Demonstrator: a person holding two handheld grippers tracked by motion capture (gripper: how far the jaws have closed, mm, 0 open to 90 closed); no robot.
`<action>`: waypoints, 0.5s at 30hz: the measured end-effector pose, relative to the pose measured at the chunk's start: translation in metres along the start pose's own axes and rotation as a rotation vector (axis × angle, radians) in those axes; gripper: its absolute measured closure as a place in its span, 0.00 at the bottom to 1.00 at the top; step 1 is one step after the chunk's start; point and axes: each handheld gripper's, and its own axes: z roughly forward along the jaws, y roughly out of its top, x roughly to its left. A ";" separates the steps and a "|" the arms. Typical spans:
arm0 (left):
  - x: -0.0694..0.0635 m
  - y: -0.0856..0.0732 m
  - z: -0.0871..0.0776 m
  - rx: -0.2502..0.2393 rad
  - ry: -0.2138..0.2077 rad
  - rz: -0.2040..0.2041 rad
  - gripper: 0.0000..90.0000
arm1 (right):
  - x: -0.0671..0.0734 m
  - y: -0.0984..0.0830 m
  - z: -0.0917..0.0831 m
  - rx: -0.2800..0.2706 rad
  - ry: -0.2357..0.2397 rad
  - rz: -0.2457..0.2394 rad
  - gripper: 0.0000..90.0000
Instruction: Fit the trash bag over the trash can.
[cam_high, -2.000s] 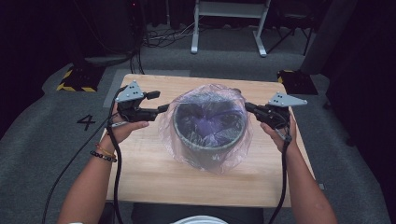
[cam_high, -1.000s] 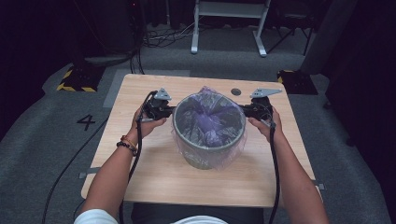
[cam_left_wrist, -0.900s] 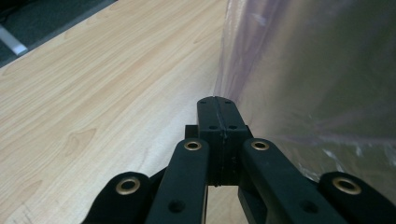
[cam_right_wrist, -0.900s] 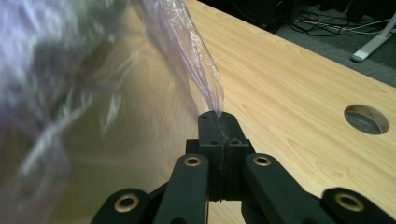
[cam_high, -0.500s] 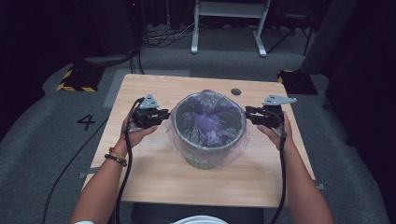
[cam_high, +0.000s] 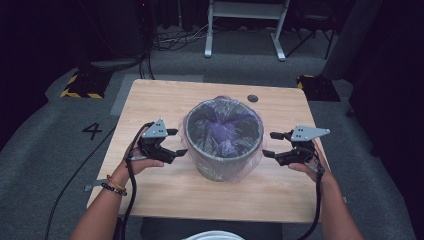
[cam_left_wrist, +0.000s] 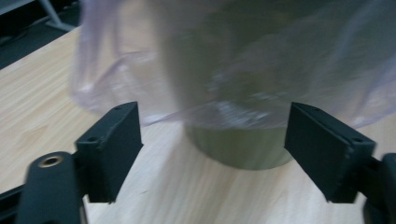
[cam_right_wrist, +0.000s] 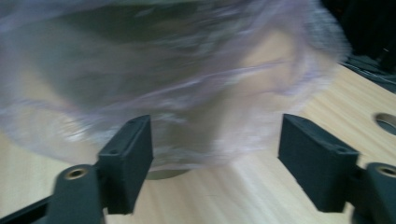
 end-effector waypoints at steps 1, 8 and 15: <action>0.000 0.000 0.000 0.000 0.000 0.000 0.20 | 0.000 0.000 0.000 0.000 0.000 0.000 0.27; -0.015 -0.001 0.024 0.059 -0.021 0.039 0.46 | 0.026 -0.009 0.023 0.040 -0.008 -0.051 0.53; -0.014 -0.008 0.035 0.069 -0.001 0.043 0.98 | 0.029 -0.017 0.031 0.023 -0.012 -0.050 1.00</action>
